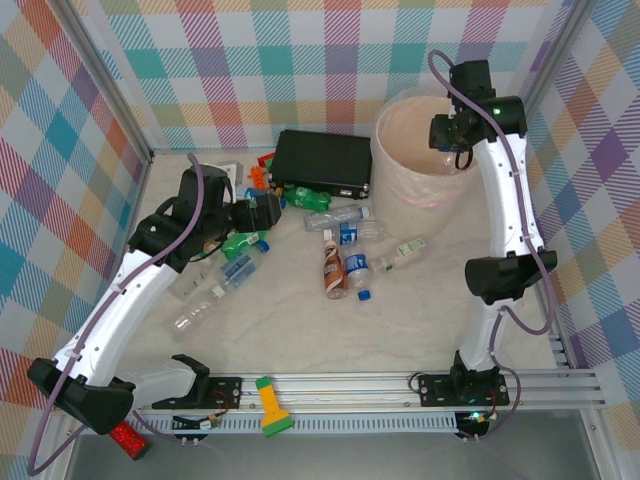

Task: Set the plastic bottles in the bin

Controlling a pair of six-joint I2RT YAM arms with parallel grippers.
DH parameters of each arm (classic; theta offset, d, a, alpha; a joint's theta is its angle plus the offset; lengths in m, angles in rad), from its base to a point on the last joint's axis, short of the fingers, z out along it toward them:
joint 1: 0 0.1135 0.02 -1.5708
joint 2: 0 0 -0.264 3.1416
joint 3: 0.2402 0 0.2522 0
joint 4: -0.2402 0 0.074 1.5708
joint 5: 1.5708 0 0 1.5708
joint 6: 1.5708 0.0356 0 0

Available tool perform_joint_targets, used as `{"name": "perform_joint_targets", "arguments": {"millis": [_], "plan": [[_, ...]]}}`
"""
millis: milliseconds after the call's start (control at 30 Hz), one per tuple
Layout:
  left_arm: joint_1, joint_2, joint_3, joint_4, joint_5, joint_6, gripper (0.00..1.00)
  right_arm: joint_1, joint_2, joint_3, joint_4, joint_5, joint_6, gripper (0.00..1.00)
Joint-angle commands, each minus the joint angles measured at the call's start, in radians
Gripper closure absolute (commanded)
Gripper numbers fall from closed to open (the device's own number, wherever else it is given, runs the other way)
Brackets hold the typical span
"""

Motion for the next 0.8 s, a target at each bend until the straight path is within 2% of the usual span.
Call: {"name": "perform_joint_targets", "arguments": {"millis": [0, 433, 567, 667, 700, 733, 767], "plan": [[-0.004, -0.015, 0.012, 0.021, 0.016, -0.006, 0.0, -0.023, 0.018, 0.035, 0.005, -0.02, -0.035, 0.45], [-0.002, 0.009, 0.022, 0.027, 0.008, 0.006, 0.01, -0.072, 0.07, 0.036, 0.007, -0.055, -0.034, 0.46], [-0.004, 0.014, 0.021, 0.028, 0.005, 0.005, 0.01, -0.073, 0.072, 0.036, 0.008, -0.055, -0.031, 0.44], [-0.003, 0.017, 0.022, 0.031, 0.004, 0.004, 0.0, -0.073, 0.07, 0.037, 0.005, -0.061, -0.027, 0.23], [-0.003, 0.019, 0.023, 0.031, 0.004, 0.005, 0.01, -0.073, 0.067, 0.038, 0.004, -0.064, -0.026, 0.08], [-0.004, 0.019, 0.024, 0.033, 0.004, 0.005, 0.0, -0.073, 0.064, 0.037, 0.003, -0.067, -0.025, 0.01], [-0.002, 0.021, 0.023, 0.034, 0.005, 0.005, 0.01, -0.073, 0.06, 0.038, 0.002, -0.067, -0.023, 0.01]]}}
